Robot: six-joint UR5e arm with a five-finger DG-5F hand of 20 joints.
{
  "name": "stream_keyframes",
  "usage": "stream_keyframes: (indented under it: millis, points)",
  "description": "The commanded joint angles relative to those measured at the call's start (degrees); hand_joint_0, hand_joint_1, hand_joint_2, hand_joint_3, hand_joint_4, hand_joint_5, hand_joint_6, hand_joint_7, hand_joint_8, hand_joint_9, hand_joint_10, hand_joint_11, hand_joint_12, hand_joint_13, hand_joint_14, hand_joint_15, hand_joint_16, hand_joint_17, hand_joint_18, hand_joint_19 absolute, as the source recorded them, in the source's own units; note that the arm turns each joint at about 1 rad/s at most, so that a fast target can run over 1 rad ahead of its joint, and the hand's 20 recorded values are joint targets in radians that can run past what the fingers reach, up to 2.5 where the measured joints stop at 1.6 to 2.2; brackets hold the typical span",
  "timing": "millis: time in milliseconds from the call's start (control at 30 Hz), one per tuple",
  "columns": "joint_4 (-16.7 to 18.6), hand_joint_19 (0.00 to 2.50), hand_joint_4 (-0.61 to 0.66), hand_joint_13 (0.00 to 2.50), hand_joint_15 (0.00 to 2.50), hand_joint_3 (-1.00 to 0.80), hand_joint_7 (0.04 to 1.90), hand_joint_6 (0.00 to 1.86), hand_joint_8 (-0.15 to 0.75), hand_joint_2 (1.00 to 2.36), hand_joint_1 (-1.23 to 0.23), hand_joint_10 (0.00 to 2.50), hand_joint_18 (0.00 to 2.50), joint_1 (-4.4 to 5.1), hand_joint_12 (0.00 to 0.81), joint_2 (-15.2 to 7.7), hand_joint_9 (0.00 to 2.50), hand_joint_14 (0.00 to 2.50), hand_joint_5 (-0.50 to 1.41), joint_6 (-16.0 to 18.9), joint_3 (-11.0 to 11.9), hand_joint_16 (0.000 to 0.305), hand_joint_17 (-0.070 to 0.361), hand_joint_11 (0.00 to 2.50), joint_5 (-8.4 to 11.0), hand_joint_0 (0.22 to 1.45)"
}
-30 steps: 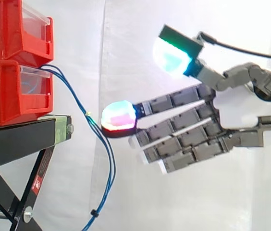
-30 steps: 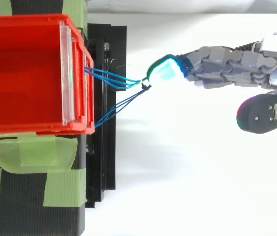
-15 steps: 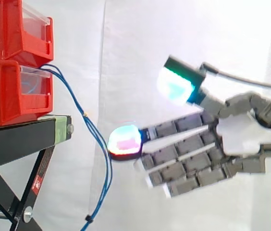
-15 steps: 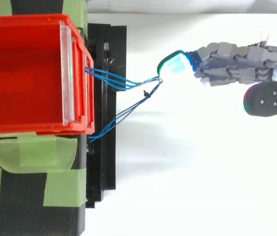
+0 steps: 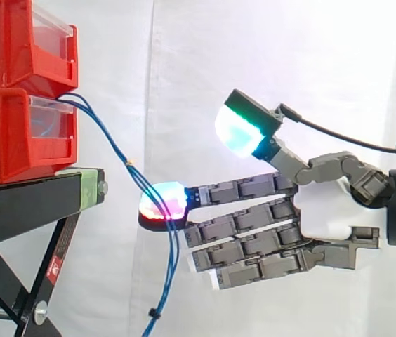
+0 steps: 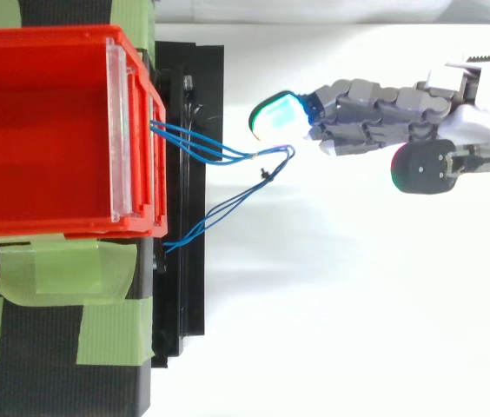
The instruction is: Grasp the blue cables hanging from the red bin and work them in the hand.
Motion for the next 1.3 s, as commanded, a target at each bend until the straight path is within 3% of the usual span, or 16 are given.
stream_keyframes:
  millis: [0,233,533,700,800,967,1100,1267]
  points:
    - [2.41,0.34,0.18,0.00,0.24,-1.00,0.71,0.01,0.265,1.00,-0.47,0.00,0.00,-0.08,0.357,-1.93,0.16,0.01,-0.29,0.07,0.08,0.056,0.127,0.16,0.89,0.80]
    - [6.98,0.33,0.19,0.00,0.24,-1.00,0.71,0.01,0.270,1.00,-0.48,0.00,0.00,0.19,0.356,-2.89,0.19,0.01,-0.28,-0.81,0.08,0.056,0.126,0.17,1.50,0.81]
    - [6.98,0.32,0.20,0.01,0.24,-1.00,0.71,0.01,0.273,1.00,-0.48,0.00,0.00,0.71,0.358,-2.98,0.22,0.01,-0.26,-4.06,2.45,0.056,0.125,0.18,3.35,0.81]
    - [7.42,0.32,0.20,0.02,0.24,-1.00,0.71,0.01,0.272,1.00,-0.48,0.00,0.00,1.50,0.358,-2.98,0.22,0.01,-0.26,-5.03,2.89,0.056,0.125,0.18,5.72,0.81]
    - [7.77,0.31,0.20,0.02,0.24,-1.00,0.71,0.01,0.272,1.00,-0.48,0.00,0.00,2.30,0.358,-5.62,0.23,0.01,-0.26,-4.94,4.21,0.056,0.125,0.19,6.69,0.81]
    - [9.26,0.31,0.20,0.02,0.24,-1.00,0.71,0.01,0.274,1.00,-0.48,0.00,0.00,2.65,0.359,-11.94,0.24,0.01,-0.25,-1.95,9.04,0.056,0.125,0.19,5.81,0.81]
    - [8.65,0.31,0.20,0.02,0.24,-1.00,0.71,0.01,0.273,1.00,-0.48,0.00,0.00,3.09,0.358,-12.30,0.24,0.01,-0.25,-1.69,10.80,0.056,0.125,0.19,5.81,0.81]
    - [7.95,0.31,0.20,0.02,0.24,-1.00,0.71,0.01,0.273,1.00,-0.48,0.00,0.00,3.70,0.358,-12.30,0.24,0.01,-0.25,-1.78,10.80,0.056,0.125,0.20,5.81,0.81]
